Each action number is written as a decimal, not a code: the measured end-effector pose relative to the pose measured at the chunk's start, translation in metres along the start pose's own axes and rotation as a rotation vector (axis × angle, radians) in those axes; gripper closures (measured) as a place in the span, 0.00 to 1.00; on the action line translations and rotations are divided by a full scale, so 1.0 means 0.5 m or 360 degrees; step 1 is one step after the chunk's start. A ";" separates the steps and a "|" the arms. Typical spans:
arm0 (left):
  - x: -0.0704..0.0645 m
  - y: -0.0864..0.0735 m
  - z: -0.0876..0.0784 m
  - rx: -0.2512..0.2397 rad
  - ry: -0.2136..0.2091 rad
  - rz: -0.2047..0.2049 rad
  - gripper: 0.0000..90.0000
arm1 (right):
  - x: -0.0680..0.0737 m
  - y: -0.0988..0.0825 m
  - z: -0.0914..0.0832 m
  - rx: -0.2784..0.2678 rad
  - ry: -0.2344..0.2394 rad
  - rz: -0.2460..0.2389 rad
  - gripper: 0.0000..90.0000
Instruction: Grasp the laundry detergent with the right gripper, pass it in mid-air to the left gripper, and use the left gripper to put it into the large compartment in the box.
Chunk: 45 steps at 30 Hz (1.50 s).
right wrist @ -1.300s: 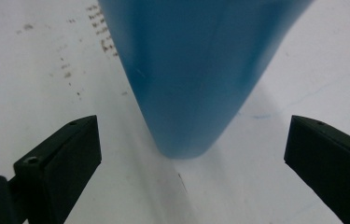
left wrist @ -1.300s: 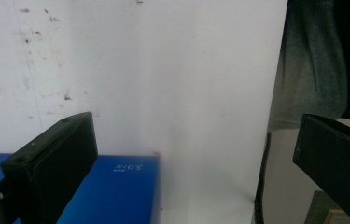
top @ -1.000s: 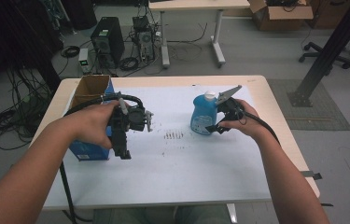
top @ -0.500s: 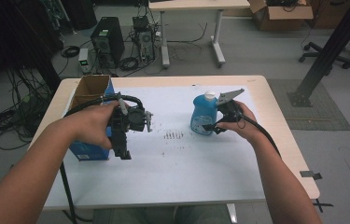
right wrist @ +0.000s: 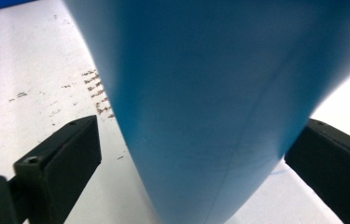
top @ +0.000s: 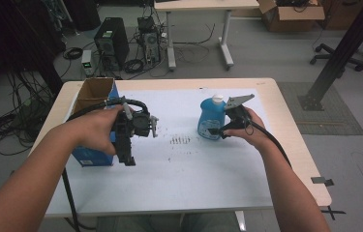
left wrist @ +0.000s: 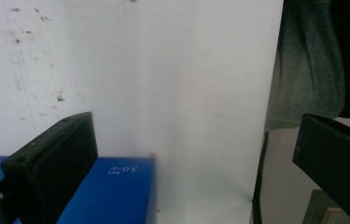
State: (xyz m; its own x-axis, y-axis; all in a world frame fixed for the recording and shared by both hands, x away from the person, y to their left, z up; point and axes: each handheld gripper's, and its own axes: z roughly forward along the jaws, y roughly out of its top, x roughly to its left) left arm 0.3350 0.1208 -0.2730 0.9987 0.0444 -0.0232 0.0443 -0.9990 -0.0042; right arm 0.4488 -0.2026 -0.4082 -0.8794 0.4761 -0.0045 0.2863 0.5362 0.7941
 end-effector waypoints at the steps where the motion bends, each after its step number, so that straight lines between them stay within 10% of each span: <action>1: 0.001 0.000 0.000 0.0003 0.0000 0.0004 0.00 | 0.000 0.000 0.000 -0.0004 0.0001 -0.0001 0.08; 45: 0.006 -0.001 0.007 0.0002 -0.0015 -0.0005 0.00 | 0.005 -0.001 0.013 -0.0124 0.0011 -0.0014 0.48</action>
State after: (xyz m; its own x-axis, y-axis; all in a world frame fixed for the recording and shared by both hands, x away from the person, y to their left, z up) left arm 0.3378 0.1213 -0.2766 0.9983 0.0478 -0.0326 0.0476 -0.9988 -0.0055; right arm 0.4487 -0.1970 -0.4126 -0.8845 0.4664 -0.0076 0.2482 0.4842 0.8390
